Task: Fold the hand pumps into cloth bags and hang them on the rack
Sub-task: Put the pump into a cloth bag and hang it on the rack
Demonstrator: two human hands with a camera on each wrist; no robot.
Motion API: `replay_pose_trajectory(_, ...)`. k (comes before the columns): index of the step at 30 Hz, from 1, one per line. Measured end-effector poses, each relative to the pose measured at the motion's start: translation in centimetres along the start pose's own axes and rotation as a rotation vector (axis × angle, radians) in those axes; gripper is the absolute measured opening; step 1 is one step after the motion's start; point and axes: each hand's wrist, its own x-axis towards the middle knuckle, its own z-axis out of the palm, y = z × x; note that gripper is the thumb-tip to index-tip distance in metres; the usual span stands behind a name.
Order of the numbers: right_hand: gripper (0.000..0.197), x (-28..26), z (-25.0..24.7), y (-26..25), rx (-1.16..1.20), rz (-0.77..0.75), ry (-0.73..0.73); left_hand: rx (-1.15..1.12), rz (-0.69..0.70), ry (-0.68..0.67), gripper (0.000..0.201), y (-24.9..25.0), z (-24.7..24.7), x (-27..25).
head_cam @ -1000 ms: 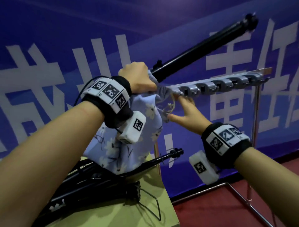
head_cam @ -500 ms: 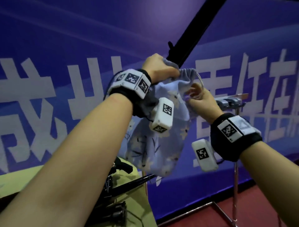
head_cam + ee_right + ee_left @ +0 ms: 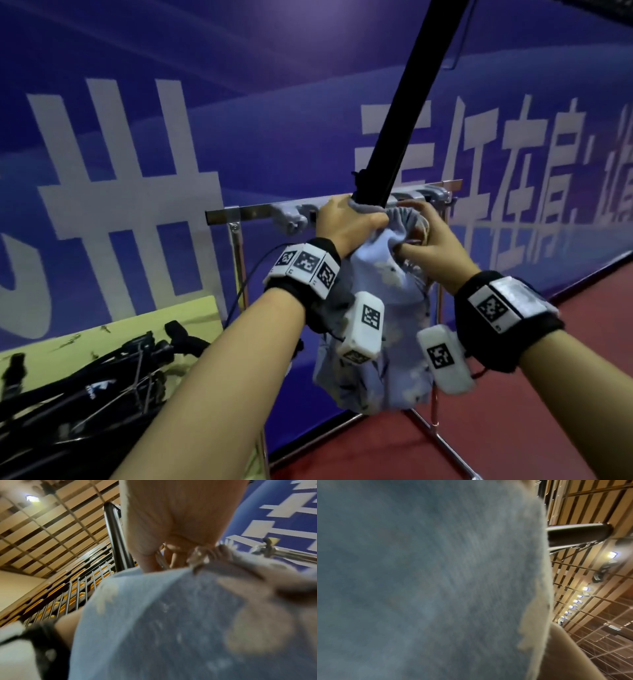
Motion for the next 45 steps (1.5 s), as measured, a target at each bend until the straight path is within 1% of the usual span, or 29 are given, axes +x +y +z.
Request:
replay_pose_trajectory(3, 0.039, -0.6, -0.8, 2.3, 0.043, 0.193, -0.127, -0.092, -0.071, 0.023, 0.015, -2.4, 0.9, -0.2)
replay_pose_trajectory(5, 0.021, -0.7, -0.9, 3.4, -0.099, 0.257, -0.121, -0.177, -0.143, 0.033, 0.009, -3.8, 1.1, -0.3)
replay_pose_trajectory(6, 0.012, -0.5, -0.8, 3.5, -0.234, 0.284, -0.1, -0.226, -0.182, 0.026, 0.007, -4.3, 1.2, -0.4)
replay_pose_trajectory(7, 0.021, -0.1, -0.6, 3.9, -0.385, 0.304, -0.07, -0.274, -0.216, 0.01, 0.004, -4.7, 1.4, -0.7)
replay_pose_trajectory(8, 0.03, 0.3, -0.2, 4.2, -0.521, 0.291, -0.021, -0.32, -0.241, -0.01, 0.007, -4.9, 1.6, -1.0)
replay_pose_trajectory(9, 0.031, 0.8, 0.1, 4.3, -0.583, 0.259, 0.038, -0.358, -0.256, -0.034, 0.016, -5.2, 1.7, -1.4)
replay_pose_trajectory(10, 0.028, 1.2, 0.4, 4.2, -0.566, 0.228, 0.106, -0.397, -0.265, -0.052, 0.024, -5.4, 1.9, -1.7)
replay_pose_trajectory(11, 0.026, 1.8, 0.7, 4.0, -0.481, 0.214, 0.162, -0.421, -0.275, -0.056, 0.028, -5.8, 2.1, -2.0)
replay_pose_trajectory(12, 0.028, 2.4, 0.9, 3.6, -0.326, 0.214, 0.186, -0.423, -0.279, -0.043, 0.025, -6.2, 2.3, -2.1)
replay_pose_trajectory(14, 0.029, 3.2, 1.5, 2.1, 0.039, 0.226, 0.186, -0.342, -0.286, 0.013, 0.008, -7.0, 2.7, -2.3)
replay_pose_trajectory(15, 0.029, 3.5, 1.9, 1.3, 0.189, 0.231, 0.166, -0.26, -0.277, 0.04, 0.019, -7.6, 3.0, -2.3)
replay_pose_trajectory(16, 0.031, 3.7, 2.1, 0.6, 0.278, 0.249, 0.128, -0.17, -0.254, 0.061, 0.026, -8.0, 3.2, -2.3)
replay_pose_trajectory(18, 0.032, 3.7, 2.4, -0.4, 0.27, 0.264, 0.011, -0.037, -0.193, 0.071, 0.03, -8.5, 3.7, -2.2)
replay_pose_trajectory(20, 0.012, 3.5, 2.8, -0.7, 0.171, 0.304, -0.068, 0.08, -0.174, 0.069, 0.031, -8.7, 4.4, -2.0)
replay_pose_trajectory(21, 0.01, 3.5, 3.0, -0.5, 0.144, 0.34, -0.062, 0.15, -0.172, 0.064, 0.032, -8.8, 4.6, -1.9)
replay_pose_trajectory(23, 0.022, 3.5, 3.4, 0.0, 0.119, 0.368, 0.046, 0.226, -0.151, 0.034, 0.034, -9.0, 5.0, -2.0)
replay_pose_trajectory(25, 0.022, 3.5, 3.6, 0.3, 0.12, 0.349, 0.224, 0.111, -0.129, -0.037, 0.043, -9.5, 5.1, -1.9)
replay_pose_trajectory(27, 0.026, 3.6, 3.2, 0.8, 0.129, 0.367, 0.333, -0.138, -0.189, -0.158, 0.057, -9.6, 4.9, -1.8)
replay_pose_trajectory(28, 0.027, 3.5, 2.9, 1.0, 0.133, 0.382, 0.366, -0.291, -0.245, -0.187, 0.057, -9.6, 4.8, -1.8)
replay_pose_trajectory(30, 0.026, 3.3, 2.3, 1.3, 0.169, 0.41, 0.416, -0.575, -0.351, -0.14, 0.044, -10.1, 4.5, -1.3)
replay_pose_trajectory(31, 0.025, 3.3, 2.1, 1.4, 0.202, 0.42, 0.437, -0.631, -0.389, -0.116, 0.038, -10.4, 4.3, -1.0)
replay_pose_trajectory(32, 0.024, 3.2, 1.9, 1.5, 0.227, 0.421, 0.445, -0.637, -0.403, -0.129, 0.034, -10.3, 4.0, -0.9)
replay_pose_trajectory(34, 0.025, 3.0, 1.7, 1.7, 0.245, 0.402, 0.439, -0.565, -0.356, -0.23, 0.032, -10.1, 3.7, -1.1)
replay_pose_trajectory(35, 0.027, 3.0, 1.6, 1.8, 0.238, 0.387, 0.433, -0.463, -0.293, -0.294, 0.029, -9.9, 3.7, -1.2)
replay_pose_trajectory(37, 0.03, 2.8, 1.4, 2.0, 0.184, 0.337, 0.419, -0.131, -0.138, -0.363, 0.02, -9.9, 3.7, -1.4)
replay_pose_trajectory(39, 0.031, 2.7, 1.1, 2.5, 0.127, 0.284, 0.408, 0.233, 0.039, -0.362, 0.015, -10.6, 3.3, -1.1)
replay_pose_trajectory(41, 0.031, 2.6, 0.5, 3.1, 0.113, 0.256, 0.396, 0.566, 0.167, -0.354, 0.02, -10.9, 2.2, -0.7)
replay_pose_trajectory(43, 0.031, 2.6, -0.2, 3.7, 0.09, 0.257, 0.377, 0.719, 0.247, -0.358, 0.027, -10.8, 1.2, -0.2)
replay_pose_trajectory(45, 0.031, 2.4, -0.8, 3.9, 0.025, 0.262, 0.34, 0.744, 0.339, -0.333, 0.028, -10.1, 0.4, 0.1)
